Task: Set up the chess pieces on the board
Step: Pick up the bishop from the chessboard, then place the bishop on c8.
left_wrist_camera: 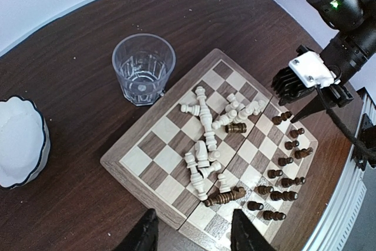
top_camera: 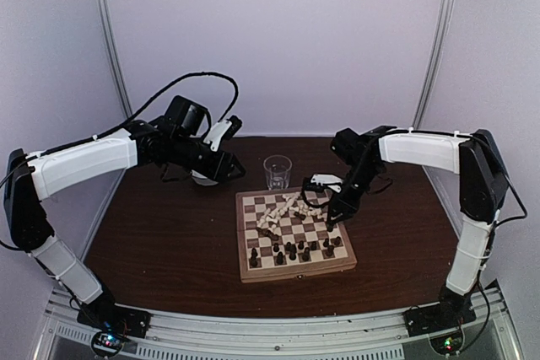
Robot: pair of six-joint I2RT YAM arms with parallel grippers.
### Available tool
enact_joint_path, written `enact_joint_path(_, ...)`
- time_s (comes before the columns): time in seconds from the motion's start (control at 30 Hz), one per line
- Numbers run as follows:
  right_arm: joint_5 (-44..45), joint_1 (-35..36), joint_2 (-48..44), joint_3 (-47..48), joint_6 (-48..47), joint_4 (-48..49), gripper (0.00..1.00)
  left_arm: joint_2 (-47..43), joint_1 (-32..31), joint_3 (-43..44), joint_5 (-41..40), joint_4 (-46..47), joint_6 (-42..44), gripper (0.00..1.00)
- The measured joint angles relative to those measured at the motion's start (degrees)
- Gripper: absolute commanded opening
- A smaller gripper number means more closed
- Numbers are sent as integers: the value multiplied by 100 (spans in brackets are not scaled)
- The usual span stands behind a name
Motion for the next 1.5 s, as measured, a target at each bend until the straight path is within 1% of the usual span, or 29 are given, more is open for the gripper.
enact_joint_path(0.23, 125, 2, 0, -13, 11, 7, 27, 0, 0, 0, 0, 0, 0, 43)
enact_joint_path(0.73, 210, 35, 57, -26, 13, 22, 21, 0, 0, 0, 2, -2, 0, 43)
enact_joint_path(0.83, 219, 50, 66, -26, 17, 26, 18, 0, 0, 0, 2, -2, 2, 43)
enact_joint_path(0.97, 221, 59, 66, -26, 15, 35, 10, 0, 0, 0, 2, -2, 2, 43)
enact_joint_path(1.07, 219, 59, 66, -26, 28, 44, 6, 0, 0, 0, 2, -2, 0, 43)
enact_joint_path(1.5, 271, 61, -46, -26, 9, -13, 4, 0, 0, 0, 42, -2, 2, 43)
